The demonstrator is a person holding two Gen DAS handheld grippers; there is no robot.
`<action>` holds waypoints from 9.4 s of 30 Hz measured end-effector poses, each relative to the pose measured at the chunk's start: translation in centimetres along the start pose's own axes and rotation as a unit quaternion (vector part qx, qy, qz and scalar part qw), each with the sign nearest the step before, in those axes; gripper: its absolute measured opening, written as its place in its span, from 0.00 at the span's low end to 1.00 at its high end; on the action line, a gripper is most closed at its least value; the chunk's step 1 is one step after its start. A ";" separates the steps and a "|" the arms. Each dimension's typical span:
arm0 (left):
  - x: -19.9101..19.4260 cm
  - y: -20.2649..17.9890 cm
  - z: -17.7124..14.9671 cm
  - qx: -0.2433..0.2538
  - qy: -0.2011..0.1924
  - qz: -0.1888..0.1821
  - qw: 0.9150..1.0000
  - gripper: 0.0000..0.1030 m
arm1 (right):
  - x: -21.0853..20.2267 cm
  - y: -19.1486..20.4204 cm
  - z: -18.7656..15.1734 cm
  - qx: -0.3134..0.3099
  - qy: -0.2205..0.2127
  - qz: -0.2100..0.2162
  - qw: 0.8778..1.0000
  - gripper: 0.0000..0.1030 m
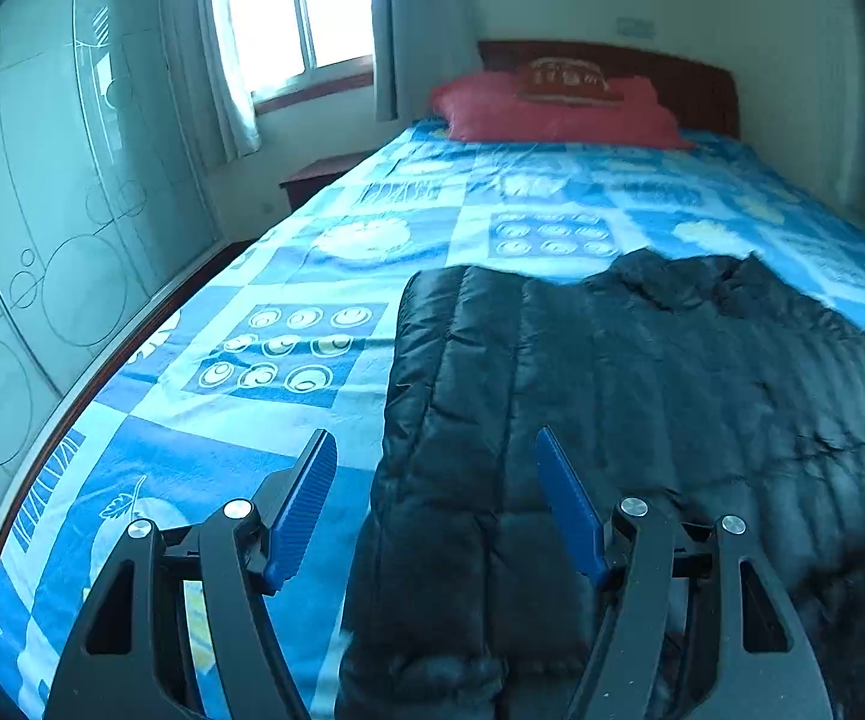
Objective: Fold large clothes
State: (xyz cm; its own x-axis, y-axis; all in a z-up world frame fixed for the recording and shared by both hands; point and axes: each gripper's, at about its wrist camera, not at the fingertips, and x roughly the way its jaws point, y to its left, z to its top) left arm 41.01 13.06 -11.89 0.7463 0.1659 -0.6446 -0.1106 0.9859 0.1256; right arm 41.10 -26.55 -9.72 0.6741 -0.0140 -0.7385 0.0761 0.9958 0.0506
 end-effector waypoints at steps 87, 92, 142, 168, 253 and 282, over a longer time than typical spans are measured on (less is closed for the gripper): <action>-24.1 10.3 -27.8 -0.228 0.161 -0.147 0.949 0.70 | -25.4 -8.1 -34.0 0.094 0.094 0.089 0.987 0.49; -23.9 9.1 -27.5 -0.216 0.165 -0.174 0.947 0.60 | -25.7 -8.3 -34.0 0.100 0.095 0.099 0.986 0.49; -42.5 14.8 -26.4 -0.309 0.054 -0.311 0.897 0.11 | -45.4 -12.6 -36.0 0.237 -0.032 0.272 0.932 0.10; -20.0 10.2 -4.6 -0.267 0.061 -0.325 0.905 0.11 | -25.8 -10.9 -9.1 0.267 -0.040 0.345 0.899 0.10; -3.1 -8.2 -1.3 -0.027 0.092 -0.168 0.981 0.69 | -3.4 2.4 -3.7 -0.002 0.013 0.092 0.996 0.50; -14.6 7.7 -12.2 -0.176 0.092 -0.074 0.977 0.72 | -16.4 -9.8 -14.3 0.097 0.008 0.009 0.995 0.71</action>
State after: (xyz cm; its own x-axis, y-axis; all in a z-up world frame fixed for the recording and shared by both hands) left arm 21.26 18.53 -10.69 0.6447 -0.0100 -0.7644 -0.2537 0.9404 -0.2263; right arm 18.74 -34.83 -7.70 0.6645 0.0066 -0.7473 0.2052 0.9599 0.1910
